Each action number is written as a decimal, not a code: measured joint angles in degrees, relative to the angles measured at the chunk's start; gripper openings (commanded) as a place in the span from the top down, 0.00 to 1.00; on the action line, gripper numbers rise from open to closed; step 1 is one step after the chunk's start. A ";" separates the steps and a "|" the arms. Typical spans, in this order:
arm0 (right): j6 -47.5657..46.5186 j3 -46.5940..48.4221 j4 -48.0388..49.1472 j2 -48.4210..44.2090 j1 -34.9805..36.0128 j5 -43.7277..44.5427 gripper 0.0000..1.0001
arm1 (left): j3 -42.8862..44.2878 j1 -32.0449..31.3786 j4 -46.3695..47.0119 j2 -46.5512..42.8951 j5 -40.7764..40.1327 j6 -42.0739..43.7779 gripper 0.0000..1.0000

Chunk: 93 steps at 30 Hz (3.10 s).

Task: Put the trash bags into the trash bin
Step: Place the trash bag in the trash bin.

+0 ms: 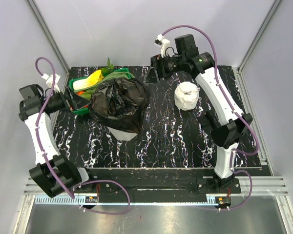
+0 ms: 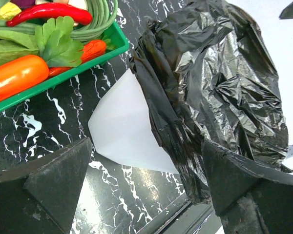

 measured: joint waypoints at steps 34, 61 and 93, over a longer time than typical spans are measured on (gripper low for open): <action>3.48 -0.39 2.05 6.43 -1.07 -10.14 0.50 | -4.02 0.35 2.08 0.35 11.45 -1.73 1.00; -4.44 -5.33 1.62 6.43 0.00 -3.04 0.68 | -4.00 0.22 2.05 1.29 8.79 0.44 1.00; -8.70 -25.44 11.08 5.07 3.50 11.45 0.96 | -9.86 -3.54 5.81 -0.46 -14.10 12.48 1.00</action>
